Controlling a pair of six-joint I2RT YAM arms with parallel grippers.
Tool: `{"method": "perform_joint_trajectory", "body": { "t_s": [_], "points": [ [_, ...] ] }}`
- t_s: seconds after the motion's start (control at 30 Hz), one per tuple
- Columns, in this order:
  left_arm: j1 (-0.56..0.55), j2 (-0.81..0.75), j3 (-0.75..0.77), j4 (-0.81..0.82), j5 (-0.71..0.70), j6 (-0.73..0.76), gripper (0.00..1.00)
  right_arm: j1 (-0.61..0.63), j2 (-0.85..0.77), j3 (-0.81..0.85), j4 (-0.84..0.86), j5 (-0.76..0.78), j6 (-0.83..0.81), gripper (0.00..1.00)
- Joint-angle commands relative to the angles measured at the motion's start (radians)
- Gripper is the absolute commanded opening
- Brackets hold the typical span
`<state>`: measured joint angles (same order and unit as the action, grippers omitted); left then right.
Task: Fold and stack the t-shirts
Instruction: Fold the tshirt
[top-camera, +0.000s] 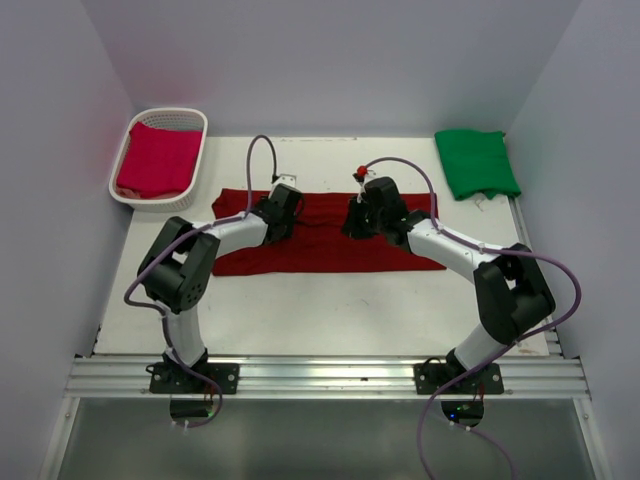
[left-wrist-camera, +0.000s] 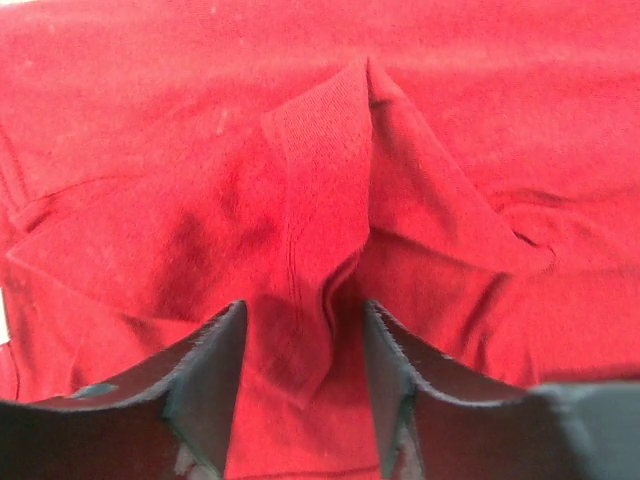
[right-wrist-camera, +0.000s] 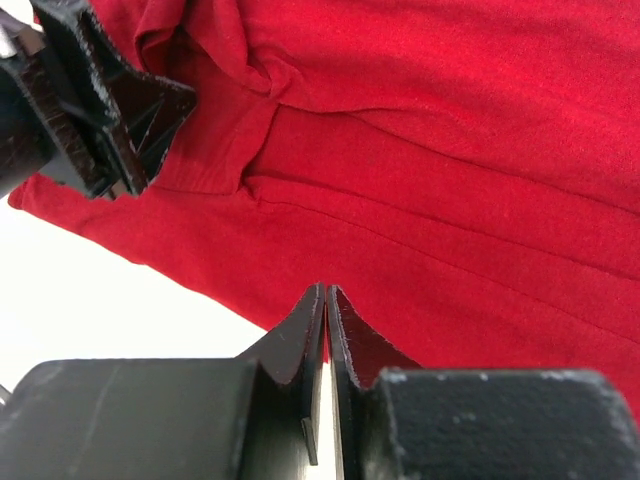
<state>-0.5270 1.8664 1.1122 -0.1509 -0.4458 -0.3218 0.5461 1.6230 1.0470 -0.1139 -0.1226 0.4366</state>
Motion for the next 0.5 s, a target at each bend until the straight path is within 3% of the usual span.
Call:
{"method": "perform_joint_trajectory", "body": {
  "t_s": [0.0, 0.13, 0.17, 0.27, 0.47],
  "points": [
    [0.010, 0.025, 0.041, 0.080, -0.037, 0.003, 0.50, 0.003, -0.017, 0.013, -0.004, 0.009, -0.024, 0.06],
    [0.018, 0.047, 0.061, 0.077, -0.053, 0.001, 0.29, 0.003, -0.025, 0.004, -0.006, 0.014, -0.025, 0.03],
    [0.018, 0.045, 0.069, 0.058, -0.057, 0.000, 0.18, 0.005, -0.028, 0.002, -0.006, 0.014, -0.027, 0.02],
    [0.019, -0.005, 0.067, 0.036, -0.057, -0.008, 0.04, 0.003, -0.029, 0.001, -0.007, 0.011, -0.030, 0.00],
    [0.018, -0.073, 0.187, -0.131, -0.093, -0.003, 0.00, 0.005, -0.014, 0.007, 0.008, -0.040, -0.029, 0.00]
  ]
}}
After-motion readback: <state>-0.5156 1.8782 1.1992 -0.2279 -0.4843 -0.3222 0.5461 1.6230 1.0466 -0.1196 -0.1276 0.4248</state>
